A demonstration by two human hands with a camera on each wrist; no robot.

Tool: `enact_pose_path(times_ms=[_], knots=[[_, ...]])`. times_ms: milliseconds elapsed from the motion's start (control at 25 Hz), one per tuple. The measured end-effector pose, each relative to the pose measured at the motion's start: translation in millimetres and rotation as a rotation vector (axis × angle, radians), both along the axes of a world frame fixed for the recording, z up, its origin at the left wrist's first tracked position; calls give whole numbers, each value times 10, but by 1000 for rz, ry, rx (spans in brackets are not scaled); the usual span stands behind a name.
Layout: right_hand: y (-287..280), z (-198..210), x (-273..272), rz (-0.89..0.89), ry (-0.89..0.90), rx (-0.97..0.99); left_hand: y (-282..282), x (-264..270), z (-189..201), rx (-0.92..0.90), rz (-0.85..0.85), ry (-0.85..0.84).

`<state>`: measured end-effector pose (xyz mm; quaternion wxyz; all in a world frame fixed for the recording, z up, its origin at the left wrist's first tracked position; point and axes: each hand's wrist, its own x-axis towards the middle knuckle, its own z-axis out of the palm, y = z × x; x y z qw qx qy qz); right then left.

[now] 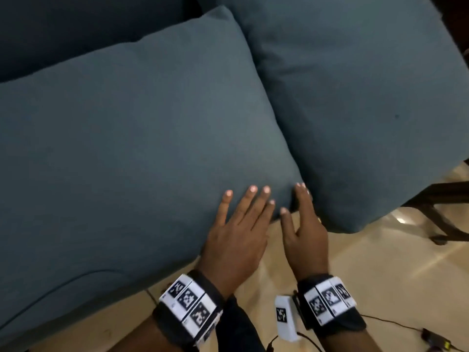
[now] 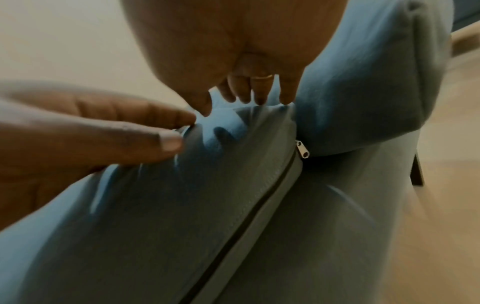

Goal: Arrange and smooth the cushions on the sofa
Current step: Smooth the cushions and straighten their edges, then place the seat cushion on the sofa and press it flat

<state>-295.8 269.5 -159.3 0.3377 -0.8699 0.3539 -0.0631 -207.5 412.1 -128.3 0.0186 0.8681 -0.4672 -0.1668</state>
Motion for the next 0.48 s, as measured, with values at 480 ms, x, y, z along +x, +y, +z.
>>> enact_pose_path(times_ms=[480], knots=[[1765,-123,334,-14,258,909,2666,-95,182,-333,1747,1080]])
